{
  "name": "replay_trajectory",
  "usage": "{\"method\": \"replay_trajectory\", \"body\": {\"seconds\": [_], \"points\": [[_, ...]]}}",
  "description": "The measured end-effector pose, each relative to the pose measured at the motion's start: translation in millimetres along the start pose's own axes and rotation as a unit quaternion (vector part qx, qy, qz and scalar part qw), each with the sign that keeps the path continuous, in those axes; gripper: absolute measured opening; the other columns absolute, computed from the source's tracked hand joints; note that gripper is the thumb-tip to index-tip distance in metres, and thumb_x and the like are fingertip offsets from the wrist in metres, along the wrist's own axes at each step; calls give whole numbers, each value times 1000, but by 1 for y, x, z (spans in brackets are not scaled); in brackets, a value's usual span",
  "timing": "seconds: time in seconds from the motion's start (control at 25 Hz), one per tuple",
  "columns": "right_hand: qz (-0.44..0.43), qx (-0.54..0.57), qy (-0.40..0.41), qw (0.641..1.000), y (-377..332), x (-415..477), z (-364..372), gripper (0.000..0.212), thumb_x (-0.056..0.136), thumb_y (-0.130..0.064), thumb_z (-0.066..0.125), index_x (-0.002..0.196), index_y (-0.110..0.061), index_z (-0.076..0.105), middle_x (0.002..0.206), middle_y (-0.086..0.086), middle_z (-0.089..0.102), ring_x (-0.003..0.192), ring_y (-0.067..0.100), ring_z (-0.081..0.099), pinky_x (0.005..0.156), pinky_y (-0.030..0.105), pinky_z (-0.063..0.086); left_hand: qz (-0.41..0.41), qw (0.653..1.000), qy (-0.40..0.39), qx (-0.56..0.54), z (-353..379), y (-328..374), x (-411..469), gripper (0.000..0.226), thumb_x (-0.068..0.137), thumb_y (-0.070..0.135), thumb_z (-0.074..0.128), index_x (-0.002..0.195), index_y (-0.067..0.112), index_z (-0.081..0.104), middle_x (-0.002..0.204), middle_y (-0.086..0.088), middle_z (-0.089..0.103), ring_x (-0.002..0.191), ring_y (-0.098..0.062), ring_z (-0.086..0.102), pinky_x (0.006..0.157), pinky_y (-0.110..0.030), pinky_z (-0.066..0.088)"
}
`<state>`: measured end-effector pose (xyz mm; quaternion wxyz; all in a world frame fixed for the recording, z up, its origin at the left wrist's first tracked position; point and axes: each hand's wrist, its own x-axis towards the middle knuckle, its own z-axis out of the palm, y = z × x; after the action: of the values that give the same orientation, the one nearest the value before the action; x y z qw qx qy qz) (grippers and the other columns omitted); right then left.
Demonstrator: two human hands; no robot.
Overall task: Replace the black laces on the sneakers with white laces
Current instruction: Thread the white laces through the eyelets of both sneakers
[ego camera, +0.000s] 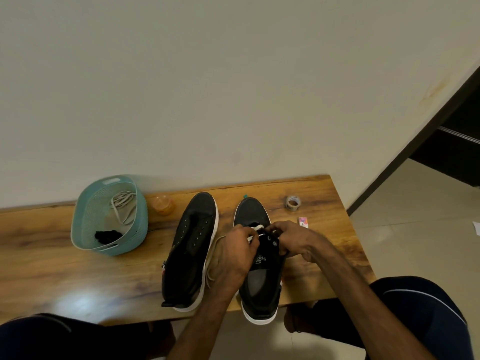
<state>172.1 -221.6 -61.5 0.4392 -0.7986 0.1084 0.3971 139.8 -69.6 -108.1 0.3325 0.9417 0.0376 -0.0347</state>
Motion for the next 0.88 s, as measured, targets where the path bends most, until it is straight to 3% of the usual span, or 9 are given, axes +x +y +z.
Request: {"method": "replay_trajectory", "body": {"seconds": [0.16, 0.28, 0.36, 0.44, 0.52, 0.64, 0.76, 0.88], "points": [[-1, 4, -5, 1000, 0, 1, 1, 64, 82, 19, 42, 135, -15, 54, 122, 13, 59, 101, 24, 58, 77, 33, 54, 13, 999, 17, -23, 0, 0, -3, 14, 91, 20, 65, 99, 14, 75, 103, -3, 66, 93, -17, 63, 76, -21, 44], [-12, 4, -19, 1000, -2, -2, 4, 66, 82, 18, 47, 139, -15, 51, 119, 7, 58, 104, 22, 57, 69, 26, 54, 8, 1000, 14, -11, 0, 3, -3, 16, 93, 22, 62, 102, 16, 74, 105, -1, 64, 94, -15, 61, 75, -20, 43], [-30, -3, -38, 999, 0, -5, 3, 57, 88, 9, 55, 139, -16, 50, 115, 3, 58, 100, 19, 59, 65, 23, 52, 5, 1000, 15, 1, 2, 4, -1, 18, 95, 23, 60, 106, 16, 73, 106, -1, 63, 95, -16, 62, 74, -22, 44], [-38, 21, -30, 999, 3, -5, 3, 35, 98, -11, 57, 131, -19, 55, 112, 4, 63, 98, 20, 63, 70, 26, 55, -14, 1000, 17, -19, 4, 1, -2, 20, 96, 24, 60, 110, 17, 73, 106, 1, 63, 95, -15, 63, 71, -18, 41], [-64, 64, 44, 995, 7, 4, 11, 16, 100, -17, 56, 113, -16, 66, 100, 4, 68, 91, 20, 65, 73, 31, 55, -28, 998, 7, -58, 5, -4, -3, 22, 96, 23, 60, 113, 18, 72, 105, 2, 64, 96, -15, 64, 73, -19, 46], [-125, 2, 184, 975, 14, 19, 29, 7, 89, -15, 70, 85, -20, 69, 85, -3, 69, 83, 14, 66, 80, 37, 58, -22, 997, -13, -74, 8, -10, -7, 25, 98, 23, 56, 119, 20, 69, 106, 1, 63, 98, -17, 64, 82, -29, 52], [-122, 0, 220, 968, 21, 24, 35, 16, 92, -12, 65, 80, -22, 63, 83, -2, 69, 76, 15, 68, 78, 44, 59, -23, 994, 52, -90, 4, -13, -23, 42, 94, 55, 51, 123, 25, 57, 115, 9, 60, 107, -7, 58, 87, -27, 51], [-158, 105, 231, 954, 9, 6, 23, 10, 99, -10, 53, 92, -14, 59, 98, 7, 70, 90, 18, 69, 85, 43, 58, -15, 995, 100, -21, 9, -18, -44, 74, 84, 79, 34, 132, 25, 45, 128, 8, 49, 120, -9, 47, 100, -28, 44]]}}
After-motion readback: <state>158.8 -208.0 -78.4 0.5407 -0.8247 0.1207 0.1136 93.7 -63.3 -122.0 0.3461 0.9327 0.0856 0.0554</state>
